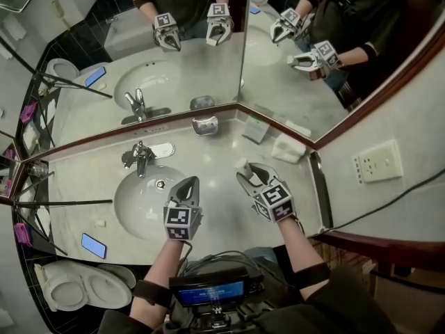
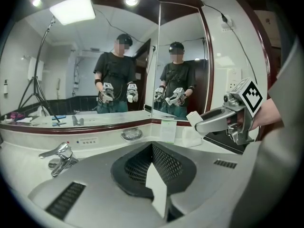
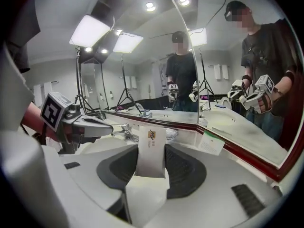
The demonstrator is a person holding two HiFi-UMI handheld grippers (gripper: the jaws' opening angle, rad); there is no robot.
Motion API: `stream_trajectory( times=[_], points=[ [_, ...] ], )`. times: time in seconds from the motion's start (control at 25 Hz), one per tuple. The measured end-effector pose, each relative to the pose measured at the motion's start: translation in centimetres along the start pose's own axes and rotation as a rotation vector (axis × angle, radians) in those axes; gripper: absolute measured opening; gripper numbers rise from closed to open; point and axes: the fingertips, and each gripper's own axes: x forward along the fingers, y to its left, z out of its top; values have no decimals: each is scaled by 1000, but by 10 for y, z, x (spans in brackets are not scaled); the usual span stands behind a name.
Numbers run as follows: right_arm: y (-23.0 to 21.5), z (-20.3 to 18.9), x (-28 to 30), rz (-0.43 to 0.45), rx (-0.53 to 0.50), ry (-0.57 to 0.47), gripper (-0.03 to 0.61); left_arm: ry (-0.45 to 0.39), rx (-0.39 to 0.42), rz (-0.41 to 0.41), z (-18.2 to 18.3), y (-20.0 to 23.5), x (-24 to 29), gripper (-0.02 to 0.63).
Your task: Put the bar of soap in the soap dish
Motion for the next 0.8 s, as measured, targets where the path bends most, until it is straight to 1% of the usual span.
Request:
stream_trajectory(
  times=[0.16,0.28,0.36,0.56,0.8],
  points=[
    [2,6,7,-10,-86,44,184,11,3,6,-1,0,5,0],
    [2,17,25,-7,-194,91,184,16,7,16,0,6,13,0],
    [-3,25,43,-2,-266,118,184,15,10,24,2,12,23,0],
    [-19,50,93,8,-400,167,184,17,12,44,14,31,51,0],
    [-29,56,158,34,-578,262,184,33,20,63,24,57,85,0]
  ],
)
